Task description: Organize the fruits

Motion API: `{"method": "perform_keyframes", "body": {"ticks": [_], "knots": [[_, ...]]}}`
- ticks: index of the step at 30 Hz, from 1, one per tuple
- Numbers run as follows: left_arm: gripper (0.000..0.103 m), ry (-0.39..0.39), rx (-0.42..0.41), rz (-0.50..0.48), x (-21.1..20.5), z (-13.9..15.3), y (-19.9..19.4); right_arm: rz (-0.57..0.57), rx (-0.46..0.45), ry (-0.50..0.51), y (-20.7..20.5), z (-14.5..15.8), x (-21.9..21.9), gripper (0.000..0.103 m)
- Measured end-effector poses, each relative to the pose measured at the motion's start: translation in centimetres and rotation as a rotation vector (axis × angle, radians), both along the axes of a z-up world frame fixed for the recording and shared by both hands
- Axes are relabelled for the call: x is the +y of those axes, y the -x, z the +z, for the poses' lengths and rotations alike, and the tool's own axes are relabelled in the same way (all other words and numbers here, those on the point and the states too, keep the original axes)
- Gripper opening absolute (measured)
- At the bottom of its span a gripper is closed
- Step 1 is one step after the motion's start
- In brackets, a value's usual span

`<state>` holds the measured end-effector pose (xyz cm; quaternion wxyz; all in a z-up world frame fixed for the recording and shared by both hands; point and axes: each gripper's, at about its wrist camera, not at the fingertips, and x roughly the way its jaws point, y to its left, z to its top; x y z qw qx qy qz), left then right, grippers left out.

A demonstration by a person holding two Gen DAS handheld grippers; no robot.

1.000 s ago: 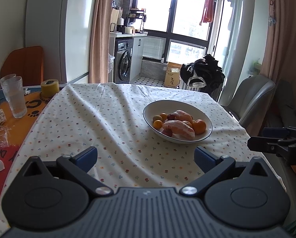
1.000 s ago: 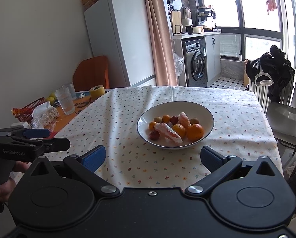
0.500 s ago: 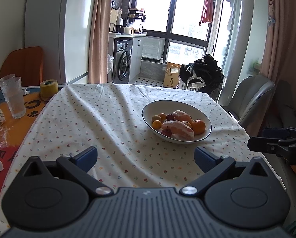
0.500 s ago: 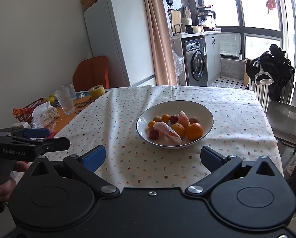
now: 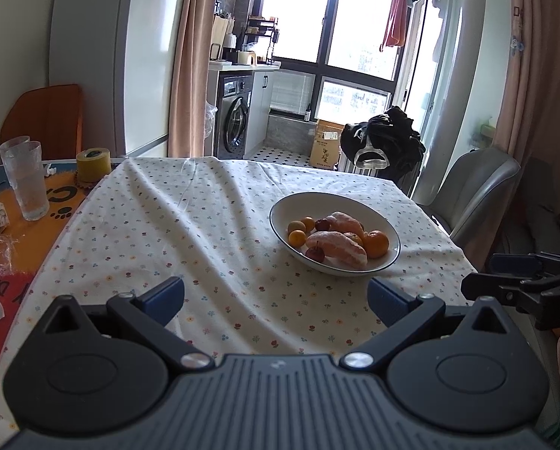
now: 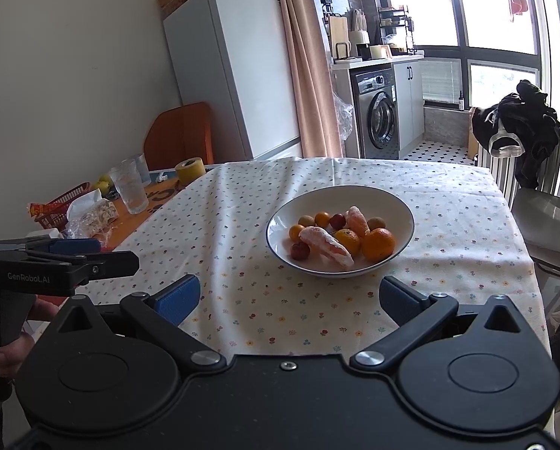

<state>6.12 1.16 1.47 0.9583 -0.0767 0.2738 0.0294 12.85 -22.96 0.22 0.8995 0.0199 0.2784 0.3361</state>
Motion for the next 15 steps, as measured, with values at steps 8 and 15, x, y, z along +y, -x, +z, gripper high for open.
{"method": "perform_keyframes", "body": {"ticks": [8, 15], "knots": [[0.103, -0.010, 0.001, -0.001, 0.00, -0.34, -0.06, 0.002, -0.001, 0.005, 0.08, 0.05, 0.07, 0.103], [0.103, -0.020, 0.002, -0.016, -0.34, -0.40, -0.15, -0.004, 0.004, 0.002, -0.03, -0.02, -0.12, 0.103]]}}
